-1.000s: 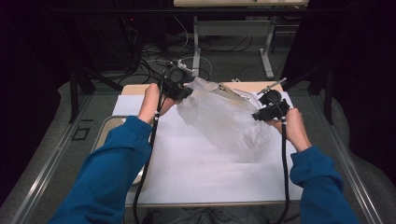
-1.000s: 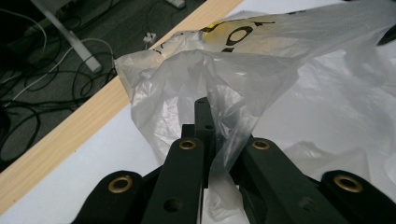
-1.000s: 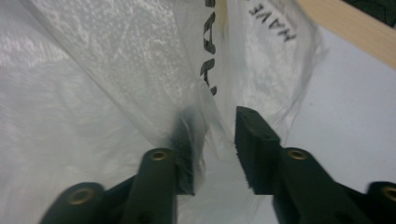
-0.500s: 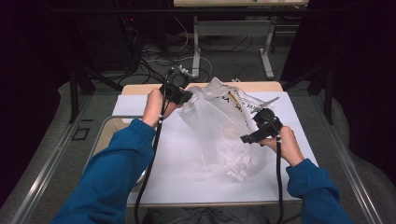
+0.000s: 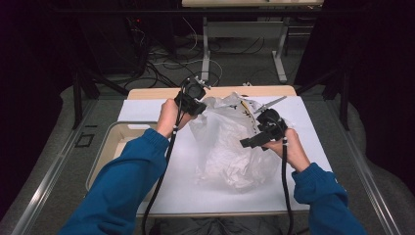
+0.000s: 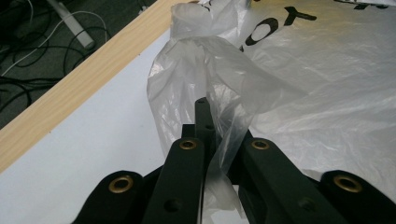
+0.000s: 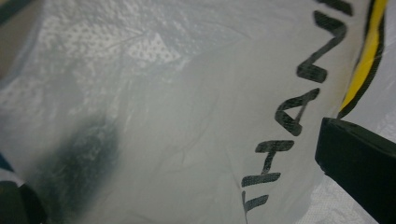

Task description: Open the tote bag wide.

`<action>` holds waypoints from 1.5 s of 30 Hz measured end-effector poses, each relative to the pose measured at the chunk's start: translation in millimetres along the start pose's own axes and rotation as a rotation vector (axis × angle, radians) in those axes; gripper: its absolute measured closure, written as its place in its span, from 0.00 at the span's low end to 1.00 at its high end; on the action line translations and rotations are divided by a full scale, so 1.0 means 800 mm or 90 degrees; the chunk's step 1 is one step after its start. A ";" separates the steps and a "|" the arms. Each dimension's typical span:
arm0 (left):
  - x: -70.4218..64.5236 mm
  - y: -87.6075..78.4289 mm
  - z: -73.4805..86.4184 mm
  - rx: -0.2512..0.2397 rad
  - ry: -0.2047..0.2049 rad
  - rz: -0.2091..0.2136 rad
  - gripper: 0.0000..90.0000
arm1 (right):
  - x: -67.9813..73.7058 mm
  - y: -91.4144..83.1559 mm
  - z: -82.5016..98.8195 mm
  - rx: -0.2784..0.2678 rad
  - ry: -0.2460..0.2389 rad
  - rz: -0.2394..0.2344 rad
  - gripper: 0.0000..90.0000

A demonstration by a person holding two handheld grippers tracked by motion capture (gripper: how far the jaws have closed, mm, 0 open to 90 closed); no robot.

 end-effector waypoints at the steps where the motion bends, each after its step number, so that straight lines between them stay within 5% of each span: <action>1: -0.001 0.001 0.000 -0.002 -0.004 -0.002 0.99 | 0.006 0.010 0.002 0.032 -0.014 0.004 0.00; 7: 0.016 -0.001 0.013 0.017 -0.010 -0.030 0.99 | 0.000 0.028 0.030 0.098 -0.041 0.027 0.00; 10: 0.021 0.000 0.018 0.022 -0.013 -0.034 0.99 | -0.004 0.035 0.046 0.093 -0.038 0.040 0.00; 11: 0.023 0.001 0.021 0.025 -0.011 -0.037 0.99 | -0.005 0.034 0.053 0.123 -0.046 0.048 0.02; 12: 0.023 0.002 0.023 0.025 -0.012 -0.031 0.99 | -0.007 0.036 0.064 0.145 -0.051 0.056 0.10; 15: 0.022 0.002 0.027 0.032 0.003 -0.051 0.99 | -0.008 0.038 0.072 0.134 -0.055 0.057 0.23; 16: 0.023 0.003 0.029 0.025 -0.005 -0.044 0.99 | -0.008 0.035 0.074 0.141 -0.053 0.055 0.28; 17: 0.024 0.002 0.031 0.028 0.000 -0.030 0.99 | -0.010 0.025 0.074 0.146 -0.057 0.068 0.46; 18: 0.024 0.003 0.032 0.033 0.005 -0.028 0.99 | -0.010 0.025 0.074 0.146 -0.057 0.068 0.46; 19: 0.023 0.005 0.034 0.041 0.005 -0.021 0.99 | -0.011 0.024 0.075 0.118 -0.053 0.064 0.50; 28: 0.025 -0.003 0.037 0.035 0.007 -0.012 0.99 | -0.020 -0.014 0.054 0.054 -0.057 0.085 0.88; 39: 0.025 -0.030 0.028 -0.001 0.009 0.009 0.98 | -0.031 -0.075 0.020 -0.045 -0.063 0.105 0.99; 45: 0.023 -0.040 0.017 -0.021 0.012 0.011 0.73 | -0.033 -0.106 -0.015 -0.083 -0.040 0.073 1.00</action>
Point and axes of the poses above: each handheld gripper's, and its own axes: y roughly forward along the jaws, z roughly out of its underside, x roughly to its left, the point moved 2 cm from there along y, roughly forward along the jaws, and after that the axes turned 9 degrees about y, right-handed, at the moved point
